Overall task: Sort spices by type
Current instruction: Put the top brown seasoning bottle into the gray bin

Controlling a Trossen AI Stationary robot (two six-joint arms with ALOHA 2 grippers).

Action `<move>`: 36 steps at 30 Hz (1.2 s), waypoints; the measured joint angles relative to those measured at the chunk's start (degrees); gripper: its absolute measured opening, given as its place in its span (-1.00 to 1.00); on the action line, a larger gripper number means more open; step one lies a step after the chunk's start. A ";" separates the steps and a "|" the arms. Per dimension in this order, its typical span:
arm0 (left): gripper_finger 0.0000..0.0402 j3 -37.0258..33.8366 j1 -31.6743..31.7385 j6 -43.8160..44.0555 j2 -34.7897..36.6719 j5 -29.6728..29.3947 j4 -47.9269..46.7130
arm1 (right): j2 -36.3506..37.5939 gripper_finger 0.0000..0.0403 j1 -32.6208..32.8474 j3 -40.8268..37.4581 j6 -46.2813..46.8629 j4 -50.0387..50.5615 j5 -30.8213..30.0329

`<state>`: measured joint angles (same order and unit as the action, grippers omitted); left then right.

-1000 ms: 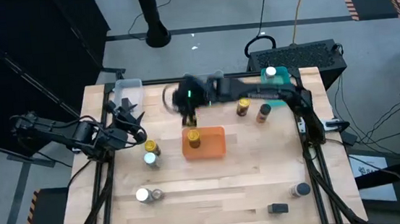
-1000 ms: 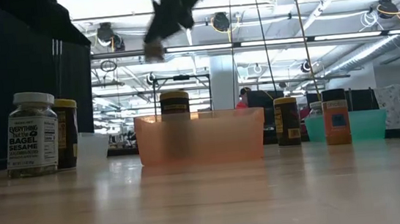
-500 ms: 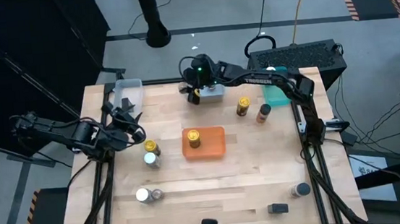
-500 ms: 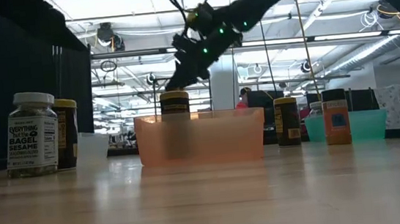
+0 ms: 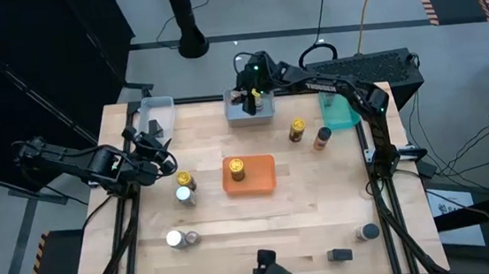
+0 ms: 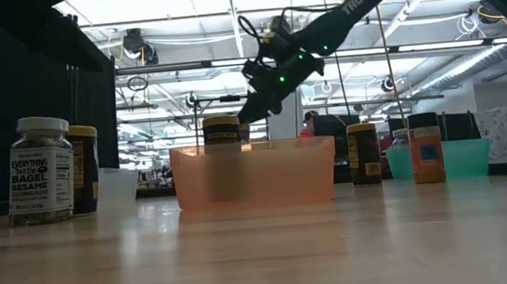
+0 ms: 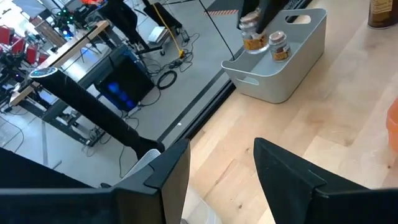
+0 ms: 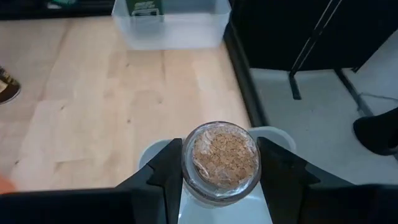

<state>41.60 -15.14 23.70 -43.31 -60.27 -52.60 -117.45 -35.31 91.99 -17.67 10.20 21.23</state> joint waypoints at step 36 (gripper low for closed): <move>-0.08 0.00 0.00 -2.03 0.00 -1.77 0.83 | -0.55 -0.26 -2.82 -8.53 0.82 -2.30 -7.86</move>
<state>41.60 -15.14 21.67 -43.31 -62.04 -51.77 -117.99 -38.13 83.46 -16.85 7.90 13.37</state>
